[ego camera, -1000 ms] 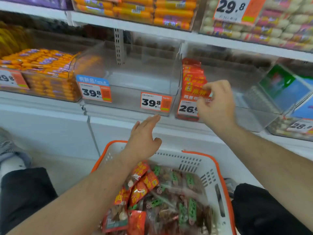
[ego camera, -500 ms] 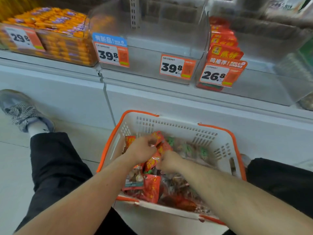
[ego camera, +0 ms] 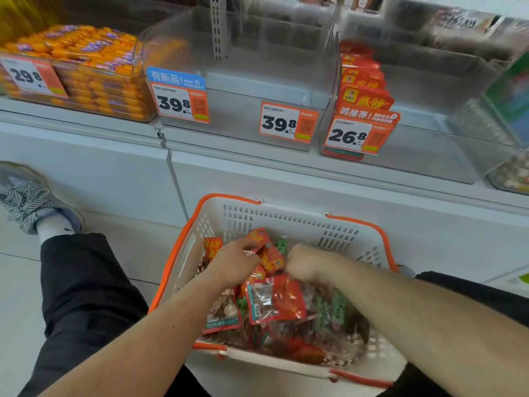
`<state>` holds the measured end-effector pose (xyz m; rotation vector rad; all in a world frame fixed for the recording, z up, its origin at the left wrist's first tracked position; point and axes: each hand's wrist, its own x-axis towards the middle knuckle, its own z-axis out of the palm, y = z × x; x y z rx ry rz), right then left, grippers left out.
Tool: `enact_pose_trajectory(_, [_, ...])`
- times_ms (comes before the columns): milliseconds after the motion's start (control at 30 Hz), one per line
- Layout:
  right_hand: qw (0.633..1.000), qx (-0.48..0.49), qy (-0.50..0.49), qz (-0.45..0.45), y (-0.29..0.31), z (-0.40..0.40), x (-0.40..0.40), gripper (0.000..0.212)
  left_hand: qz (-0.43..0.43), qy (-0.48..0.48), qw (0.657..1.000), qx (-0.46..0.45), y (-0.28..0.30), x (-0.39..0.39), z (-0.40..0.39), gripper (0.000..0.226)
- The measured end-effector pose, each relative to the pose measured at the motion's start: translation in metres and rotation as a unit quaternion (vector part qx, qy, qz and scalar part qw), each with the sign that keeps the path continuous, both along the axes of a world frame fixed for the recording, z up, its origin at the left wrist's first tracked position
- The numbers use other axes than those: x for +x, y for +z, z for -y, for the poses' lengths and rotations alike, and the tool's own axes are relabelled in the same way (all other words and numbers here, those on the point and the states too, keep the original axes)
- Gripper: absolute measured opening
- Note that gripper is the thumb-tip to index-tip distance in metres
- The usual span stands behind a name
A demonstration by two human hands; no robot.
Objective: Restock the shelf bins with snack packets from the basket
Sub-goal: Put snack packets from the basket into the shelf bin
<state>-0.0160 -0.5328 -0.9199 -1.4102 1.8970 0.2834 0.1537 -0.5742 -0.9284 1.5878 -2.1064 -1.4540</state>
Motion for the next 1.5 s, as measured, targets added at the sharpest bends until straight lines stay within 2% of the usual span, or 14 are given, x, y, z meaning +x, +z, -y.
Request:
enact_pose_trajectory(167, [1.0,-0.004,-0.006,-0.018,0.048,0.001,-0.043,0.025,-0.042,0.088,0.993,0.072,-0.01,-0.005,0.004,0.054])
enact_pose_trajectory(233, [0.999,-0.047,-0.015,-0.012,0.061,-0.004,-0.052,0.025,-0.05,0.11,0.987,0.109,-0.009,-0.011,0.002,0.064])
enact_pose_trajectory(333, [0.989,-0.146,-0.002,-0.025,0.071,-0.01,-0.062,0.012,-0.106,0.139,0.961,0.213,0.006,-0.025,-0.007,0.058])
enact_pose_trajectory(400, [0.979,-0.193,0.04,-0.049,0.077,-0.014,-0.064,0.01,-0.2,0.195,0.892,0.355,0.017,-0.034,-0.008,0.054])
enact_pose_trajectory(500, [0.933,-0.312,0.149,-0.096,0.087,-0.018,-0.066,0.017,-0.355,0.29,0.725,0.514,0.022,-0.044,-0.003,0.07])
enact_pose_trajectory(533, [0.91,-0.359,0.177,-0.105,0.088,-0.019,-0.068,0.018,-0.386,0.31,0.694,0.522,0.023,-0.046,-0.003,0.065])
enact_pose_trajectory(600, [0.875,-0.414,0.23,-0.101,0.089,-0.023,-0.074,0.022,-0.424,0.328,0.675,0.506,0.025,-0.05,-0.004,0.038])
enact_pose_trajectory(667, [0.863,-0.428,0.255,-0.084,0.082,-0.026,-0.082,0.034,-0.424,0.293,0.704,0.489,0.027,-0.053,-0.004,0.014])
enact_pose_trajectory(800, [0.855,-0.48,0.187,-0.063,0.078,-0.033,-0.086,0.026,-0.442,0.228,0.746,0.444,0.033,-0.054,-0.003,0.027])
enact_pose_trajectory(967, [0.889,-0.426,-0.151,0.075,0.096,-0.034,-0.073,0.049,-0.481,0.263,0.759,0.351,0.042,-0.057,0.005,0.036])
enact_pose_trajectory(1067, [0.844,-0.353,-0.326,0.239,0.105,-0.024,-0.067,0.038,-0.502,0.257,0.754,0.337,0.051,-0.064,0.004,0.03])
enact_pose_trajectory(1200, [0.804,-0.355,-0.363,0.309,0.118,-0.019,-0.063,0.004,-0.509,0.221,0.768,0.319,0.062,-0.076,-0.001,0.026])
enact_pose_trajectory(1400, [0.797,-0.356,-0.361,0.329,0.136,-0.02,-0.068,0.008,-0.51,0.191,0.797,0.261,0.073,-0.087,-0.004,0.024])
enact_pose_trajectory(1500, [0.811,-0.416,-0.295,0.286,0.163,-0.018,-0.079,0.019,-0.494,0.149,0.837,0.183,0.089,-0.093,0.003,0.023])
